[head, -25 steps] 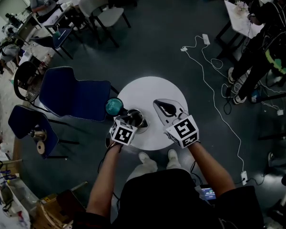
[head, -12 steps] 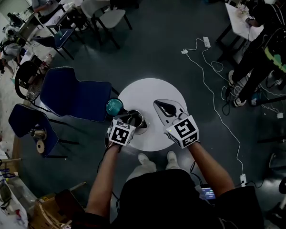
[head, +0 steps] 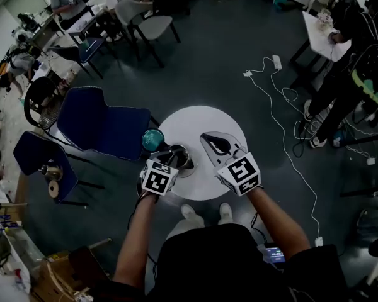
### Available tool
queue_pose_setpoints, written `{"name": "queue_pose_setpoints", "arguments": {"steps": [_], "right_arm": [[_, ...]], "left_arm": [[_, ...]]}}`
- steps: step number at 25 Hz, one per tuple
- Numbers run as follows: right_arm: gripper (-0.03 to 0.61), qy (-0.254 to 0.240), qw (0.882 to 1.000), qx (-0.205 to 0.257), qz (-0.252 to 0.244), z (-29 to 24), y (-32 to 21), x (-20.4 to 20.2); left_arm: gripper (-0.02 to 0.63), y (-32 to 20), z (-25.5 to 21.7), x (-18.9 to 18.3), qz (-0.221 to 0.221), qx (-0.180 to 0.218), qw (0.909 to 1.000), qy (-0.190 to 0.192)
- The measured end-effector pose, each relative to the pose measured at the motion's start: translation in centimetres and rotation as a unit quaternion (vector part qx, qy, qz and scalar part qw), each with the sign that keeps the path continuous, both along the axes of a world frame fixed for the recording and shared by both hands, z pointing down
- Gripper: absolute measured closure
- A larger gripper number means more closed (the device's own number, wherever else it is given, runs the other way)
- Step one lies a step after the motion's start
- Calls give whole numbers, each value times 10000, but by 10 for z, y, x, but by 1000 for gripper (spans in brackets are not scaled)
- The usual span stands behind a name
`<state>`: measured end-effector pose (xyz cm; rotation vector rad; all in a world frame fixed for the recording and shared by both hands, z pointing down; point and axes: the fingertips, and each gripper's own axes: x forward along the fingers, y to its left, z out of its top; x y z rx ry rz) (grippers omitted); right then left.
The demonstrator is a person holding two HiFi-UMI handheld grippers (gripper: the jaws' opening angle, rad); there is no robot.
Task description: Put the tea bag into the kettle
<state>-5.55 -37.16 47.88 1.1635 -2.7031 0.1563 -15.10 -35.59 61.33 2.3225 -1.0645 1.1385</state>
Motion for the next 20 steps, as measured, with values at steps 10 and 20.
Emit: {"name": "queue_pose_setpoints", "arguments": {"steps": [10, 20], "right_arm": [[560, -12, 9994, 98, -330, -13, 15, -6], [560, -71, 9980, 169, -607, -25, 28, -9]], "left_arm": [[589, 19, -31, 3, -494, 233, 9970, 544], [595, 30, -81, 5, -1141, 904, 9807, 1304]]}}
